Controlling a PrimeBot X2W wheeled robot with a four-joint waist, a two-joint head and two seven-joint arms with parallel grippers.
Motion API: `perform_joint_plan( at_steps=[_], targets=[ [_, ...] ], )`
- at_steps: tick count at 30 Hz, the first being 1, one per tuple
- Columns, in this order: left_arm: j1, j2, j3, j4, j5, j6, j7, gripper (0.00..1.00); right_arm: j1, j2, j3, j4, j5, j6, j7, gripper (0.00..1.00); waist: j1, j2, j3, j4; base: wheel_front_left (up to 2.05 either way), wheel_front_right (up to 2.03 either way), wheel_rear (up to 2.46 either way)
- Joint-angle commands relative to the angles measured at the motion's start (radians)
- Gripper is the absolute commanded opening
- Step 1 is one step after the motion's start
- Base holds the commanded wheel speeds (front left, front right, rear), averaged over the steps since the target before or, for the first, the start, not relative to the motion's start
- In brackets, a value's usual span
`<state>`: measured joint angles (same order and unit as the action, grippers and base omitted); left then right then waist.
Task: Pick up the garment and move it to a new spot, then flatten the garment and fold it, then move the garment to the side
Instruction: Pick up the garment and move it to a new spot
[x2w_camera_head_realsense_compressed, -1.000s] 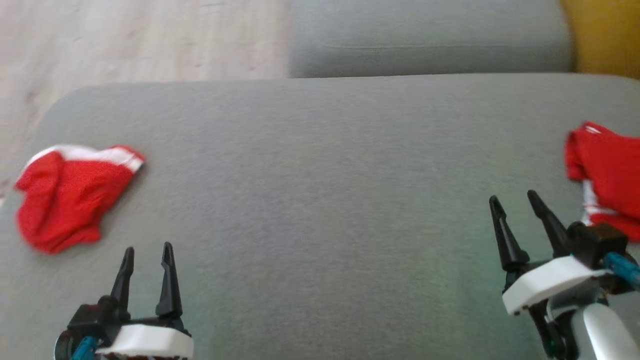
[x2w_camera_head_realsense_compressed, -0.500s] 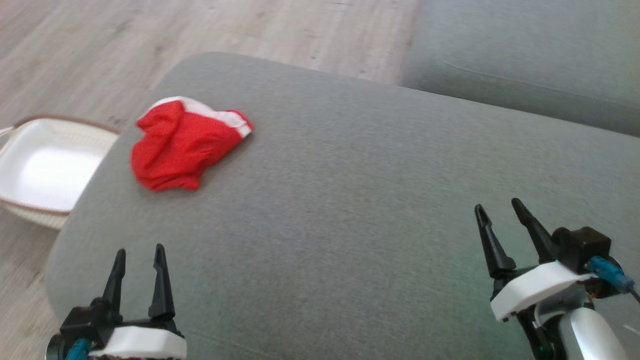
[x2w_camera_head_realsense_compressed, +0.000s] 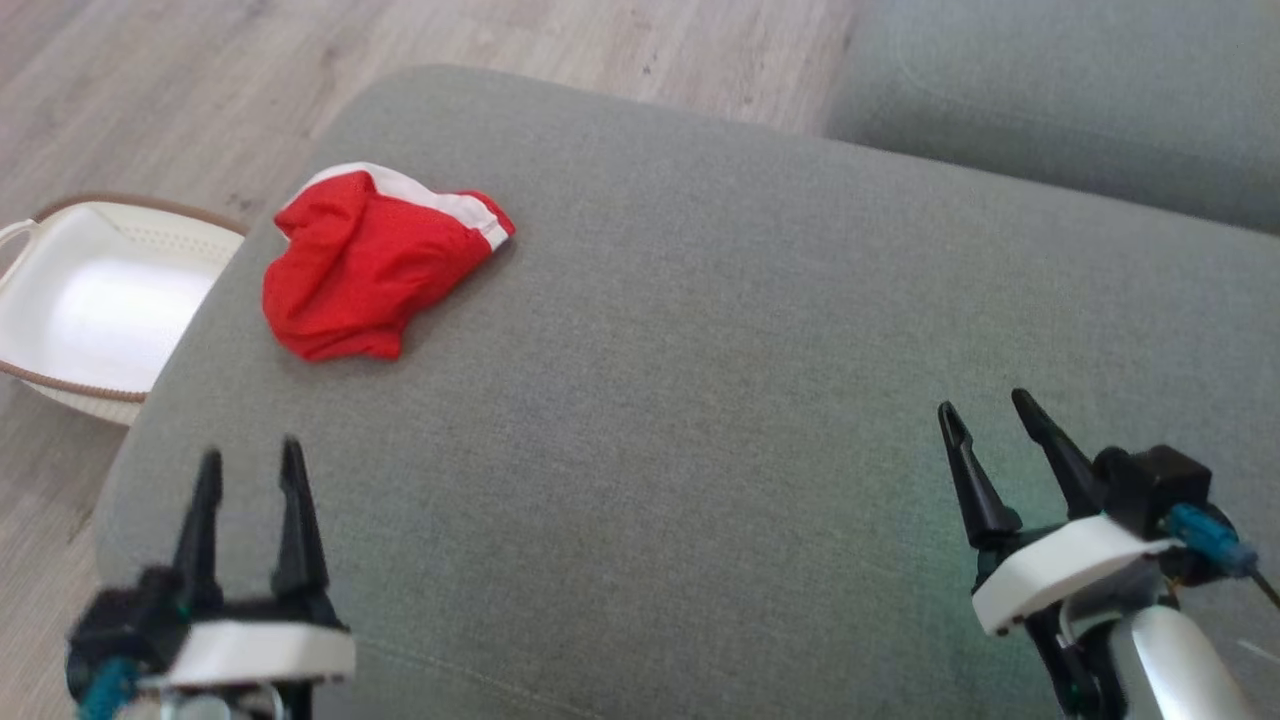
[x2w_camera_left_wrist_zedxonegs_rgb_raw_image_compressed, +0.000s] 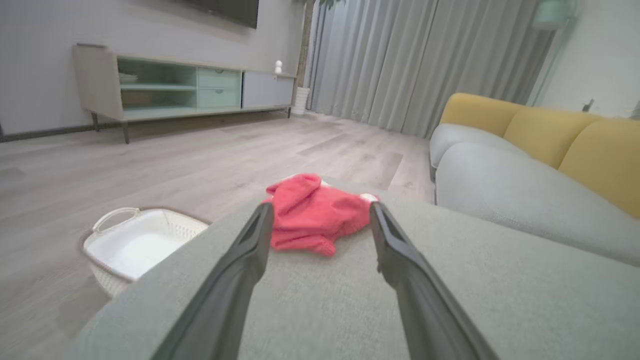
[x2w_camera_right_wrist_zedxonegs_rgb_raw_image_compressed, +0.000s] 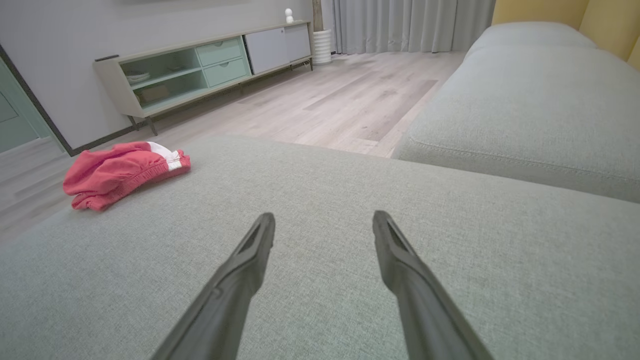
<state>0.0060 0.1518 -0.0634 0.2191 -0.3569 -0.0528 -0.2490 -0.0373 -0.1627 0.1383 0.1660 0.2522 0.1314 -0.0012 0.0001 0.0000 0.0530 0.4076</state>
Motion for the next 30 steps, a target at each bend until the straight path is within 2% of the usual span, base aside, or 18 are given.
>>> perform_joint_plan(
  at_steps=[1,6,9,17,22,26,30],
  targets=[
    [-0.071,0.03,0.048,-0.084,-0.014,-0.001,0.007,1.0,-0.06,-0.011,0.021,-0.047,-0.003,-0.001,-0.005,1.0,-0.0001,0.0,0.024,-0.013,0.0,0.0,0.0],
    [-0.153,0.063,0.092,-0.174,-0.064,0.011,0.096,1.0,-0.075,-0.018,0.013,-0.075,-0.011,-0.001,0.004,1.0,-0.0001,0.0,0.08,-0.03,0.0,0.0,0.0],
    [-0.282,0.117,0.131,-0.175,-0.115,0.031,0.242,1.0,-0.106,-0.032,0.011,-0.115,-0.023,-0.001,0.018,1.0,-0.0001,0.0,0.17,-0.062,0.0,0.0,0.0],
    [-0.555,0.25,0.206,0.035,-0.219,0.066,0.522,1.0,-0.216,-0.07,0.032,-0.227,-0.045,-0.001,0.057,1.0,-0.0001,0.0,0.386,-0.183,0.0,0.0,0.0],
    [-0.633,0.328,0.221,0.165,-0.251,0.077,0.671,1.0,-0.272,-0.084,0.053,-0.282,-0.054,-0.001,0.071,1.0,-0.0001,0.0,0.494,-0.266,0.0,0.0,0.0],
    [-0.637,0.35,0.228,0.249,-0.284,0.111,0.804,1.0,-0.278,-0.083,0.047,-0.308,-0.061,-0.001,0.071,1.0,-0.0001,0.0,0.535,-0.312,0.0,0.0,0.0],
    [-0.64,0.372,0.244,0.307,-0.305,0.139,0.875,1.0,-0.271,-0.078,0.035,-0.321,-0.065,-0.001,0.065,1.0,-0.0001,0.0,0.55,-0.344,0.0,0.0,0.0]
  ],
)
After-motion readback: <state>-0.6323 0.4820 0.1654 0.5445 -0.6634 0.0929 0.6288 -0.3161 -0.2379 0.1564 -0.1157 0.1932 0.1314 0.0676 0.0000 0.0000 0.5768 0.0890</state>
